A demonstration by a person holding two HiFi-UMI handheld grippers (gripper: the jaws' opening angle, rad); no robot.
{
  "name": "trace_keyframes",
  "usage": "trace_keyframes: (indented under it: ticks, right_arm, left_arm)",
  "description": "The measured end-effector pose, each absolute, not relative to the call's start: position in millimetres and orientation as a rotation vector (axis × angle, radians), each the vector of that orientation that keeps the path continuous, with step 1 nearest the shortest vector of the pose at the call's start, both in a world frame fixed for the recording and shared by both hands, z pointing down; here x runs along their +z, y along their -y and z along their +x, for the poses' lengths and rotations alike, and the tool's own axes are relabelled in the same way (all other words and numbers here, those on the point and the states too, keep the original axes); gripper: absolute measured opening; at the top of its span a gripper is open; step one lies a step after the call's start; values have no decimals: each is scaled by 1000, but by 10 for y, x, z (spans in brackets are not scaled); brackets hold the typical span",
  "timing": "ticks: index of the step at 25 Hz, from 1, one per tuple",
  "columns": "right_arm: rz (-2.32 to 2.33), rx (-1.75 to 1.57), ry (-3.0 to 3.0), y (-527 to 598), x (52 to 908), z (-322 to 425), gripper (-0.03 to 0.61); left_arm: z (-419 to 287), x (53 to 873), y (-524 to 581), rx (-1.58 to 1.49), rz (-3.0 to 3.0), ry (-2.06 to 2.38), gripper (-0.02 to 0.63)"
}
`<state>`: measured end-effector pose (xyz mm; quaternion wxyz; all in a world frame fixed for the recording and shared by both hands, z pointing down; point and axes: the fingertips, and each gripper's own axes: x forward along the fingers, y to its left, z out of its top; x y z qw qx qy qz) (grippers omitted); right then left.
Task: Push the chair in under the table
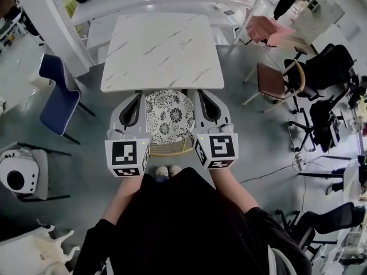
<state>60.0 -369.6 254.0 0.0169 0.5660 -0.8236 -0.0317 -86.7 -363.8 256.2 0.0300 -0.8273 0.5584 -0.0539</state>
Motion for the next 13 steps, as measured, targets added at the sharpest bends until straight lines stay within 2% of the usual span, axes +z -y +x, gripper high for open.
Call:
trace_keyframes:
  ticks: [13]
  right_arm:
    - [1793, -94, 2545, 3544, 2641, 479, 21]
  left_arm:
    - [-980, 2699, 3520, -161, -2574, -1702, 8]
